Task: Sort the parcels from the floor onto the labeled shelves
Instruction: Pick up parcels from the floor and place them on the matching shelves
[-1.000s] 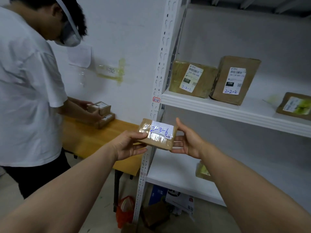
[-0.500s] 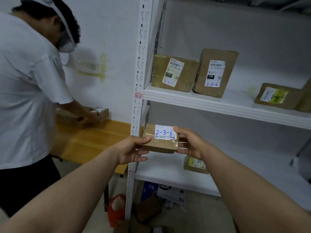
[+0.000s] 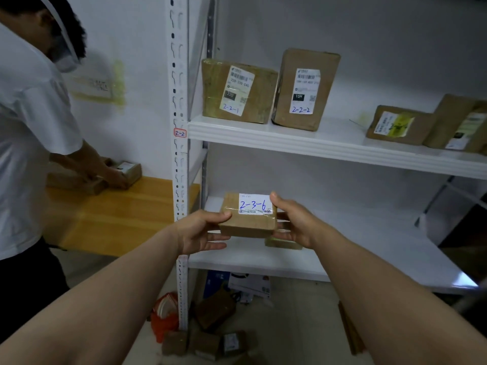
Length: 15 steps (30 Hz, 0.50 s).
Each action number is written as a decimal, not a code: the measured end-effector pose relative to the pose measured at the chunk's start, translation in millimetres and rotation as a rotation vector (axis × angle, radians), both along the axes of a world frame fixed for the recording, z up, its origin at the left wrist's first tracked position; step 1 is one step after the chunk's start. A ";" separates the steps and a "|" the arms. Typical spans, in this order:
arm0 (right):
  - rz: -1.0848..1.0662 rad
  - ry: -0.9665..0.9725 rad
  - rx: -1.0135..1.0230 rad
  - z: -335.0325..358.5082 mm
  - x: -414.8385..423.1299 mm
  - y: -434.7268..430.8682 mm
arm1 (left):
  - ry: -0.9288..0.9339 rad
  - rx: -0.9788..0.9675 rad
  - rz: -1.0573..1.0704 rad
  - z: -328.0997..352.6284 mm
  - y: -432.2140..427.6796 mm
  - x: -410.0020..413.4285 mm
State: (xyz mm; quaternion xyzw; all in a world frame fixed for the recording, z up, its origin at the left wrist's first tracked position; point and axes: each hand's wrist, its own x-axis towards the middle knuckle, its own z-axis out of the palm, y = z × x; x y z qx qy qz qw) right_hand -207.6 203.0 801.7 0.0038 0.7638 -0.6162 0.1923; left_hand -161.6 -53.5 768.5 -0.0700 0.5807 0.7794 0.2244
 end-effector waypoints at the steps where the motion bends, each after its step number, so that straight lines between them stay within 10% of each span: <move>1: -0.015 -0.003 0.004 -0.9 1.0 5.4 | -0.004 -0.007 -0.007 -1.3 6.0 -1.7; 15: -0.163 -0.129 0.057 -35.7 -19.8 78.2 | -0.120 -0.105 -0.105 -34.7 92.7 -44.0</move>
